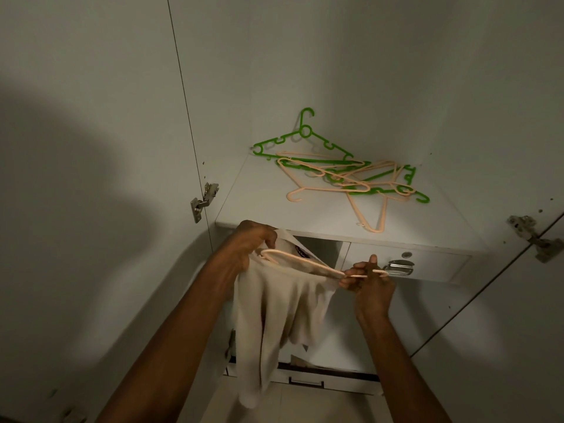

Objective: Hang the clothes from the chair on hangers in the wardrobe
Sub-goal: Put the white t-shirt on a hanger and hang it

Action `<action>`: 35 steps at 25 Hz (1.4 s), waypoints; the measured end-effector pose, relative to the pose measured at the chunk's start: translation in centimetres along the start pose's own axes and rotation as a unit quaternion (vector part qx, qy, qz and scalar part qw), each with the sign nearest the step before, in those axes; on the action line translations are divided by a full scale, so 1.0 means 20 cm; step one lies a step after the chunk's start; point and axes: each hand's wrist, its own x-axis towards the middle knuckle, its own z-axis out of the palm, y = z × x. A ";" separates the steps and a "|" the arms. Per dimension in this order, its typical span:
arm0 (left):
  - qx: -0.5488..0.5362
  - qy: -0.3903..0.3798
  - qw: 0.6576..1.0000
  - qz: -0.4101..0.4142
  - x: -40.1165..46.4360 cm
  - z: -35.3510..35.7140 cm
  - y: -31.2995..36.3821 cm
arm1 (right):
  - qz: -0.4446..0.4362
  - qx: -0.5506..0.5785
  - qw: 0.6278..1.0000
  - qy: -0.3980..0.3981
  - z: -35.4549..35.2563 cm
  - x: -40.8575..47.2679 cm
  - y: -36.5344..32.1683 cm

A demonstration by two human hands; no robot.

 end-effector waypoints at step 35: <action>0.265 -0.099 0.929 0.240 0.04 0.05 -0.24 | -0.024 -0.197 0.928 -0.315 0.29 -0.08 -0.21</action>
